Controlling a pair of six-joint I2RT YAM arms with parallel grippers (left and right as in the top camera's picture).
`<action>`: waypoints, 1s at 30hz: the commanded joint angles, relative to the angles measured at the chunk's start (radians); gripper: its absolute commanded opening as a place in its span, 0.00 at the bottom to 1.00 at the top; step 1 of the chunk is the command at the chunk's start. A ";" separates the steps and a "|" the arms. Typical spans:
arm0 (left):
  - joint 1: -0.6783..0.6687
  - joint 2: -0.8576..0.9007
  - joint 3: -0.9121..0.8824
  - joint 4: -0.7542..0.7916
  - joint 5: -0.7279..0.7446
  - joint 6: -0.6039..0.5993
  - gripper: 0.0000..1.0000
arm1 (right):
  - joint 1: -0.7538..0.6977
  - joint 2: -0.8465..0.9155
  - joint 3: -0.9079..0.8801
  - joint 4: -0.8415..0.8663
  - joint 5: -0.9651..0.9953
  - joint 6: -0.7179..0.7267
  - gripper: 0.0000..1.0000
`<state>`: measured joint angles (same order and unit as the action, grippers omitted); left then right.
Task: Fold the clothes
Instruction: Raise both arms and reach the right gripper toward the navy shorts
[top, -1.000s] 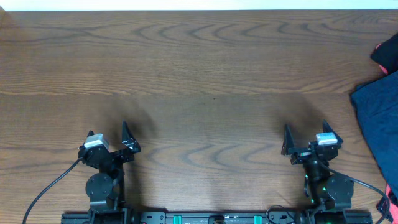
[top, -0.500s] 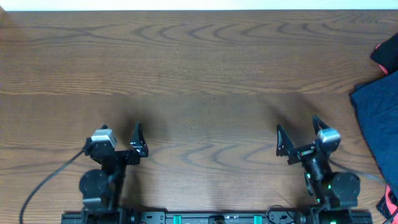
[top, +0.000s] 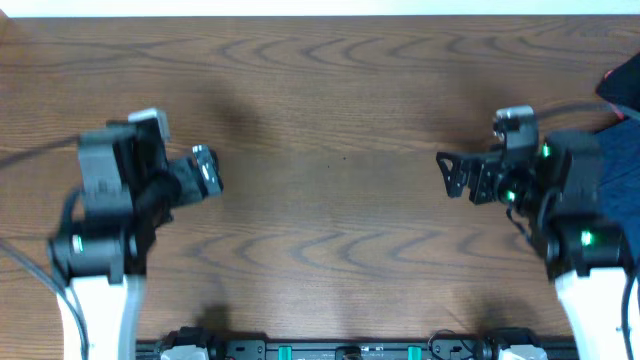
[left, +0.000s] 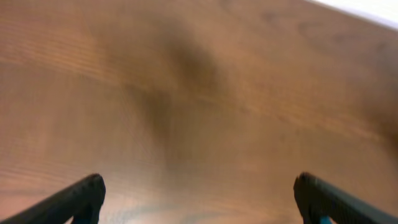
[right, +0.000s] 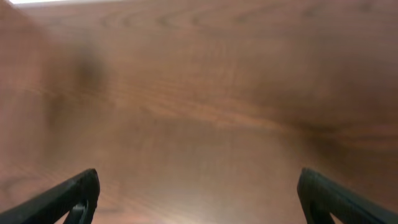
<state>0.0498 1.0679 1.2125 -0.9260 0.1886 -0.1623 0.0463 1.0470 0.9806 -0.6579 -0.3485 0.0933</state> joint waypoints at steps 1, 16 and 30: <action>-0.001 0.114 0.110 -0.072 0.006 0.005 0.98 | 0.006 0.084 0.089 -0.073 -0.080 -0.025 0.99; -0.001 0.197 0.116 -0.120 0.063 -0.008 0.98 | -0.253 0.468 0.428 -0.325 0.440 0.217 0.99; -0.001 0.197 0.116 -0.128 0.062 -0.007 0.98 | -0.417 0.783 0.430 -0.138 0.598 0.175 0.97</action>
<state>0.0494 1.2675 1.3098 -1.0500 0.2379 -0.1612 -0.3660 1.7931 1.4006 -0.8062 0.1463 0.2741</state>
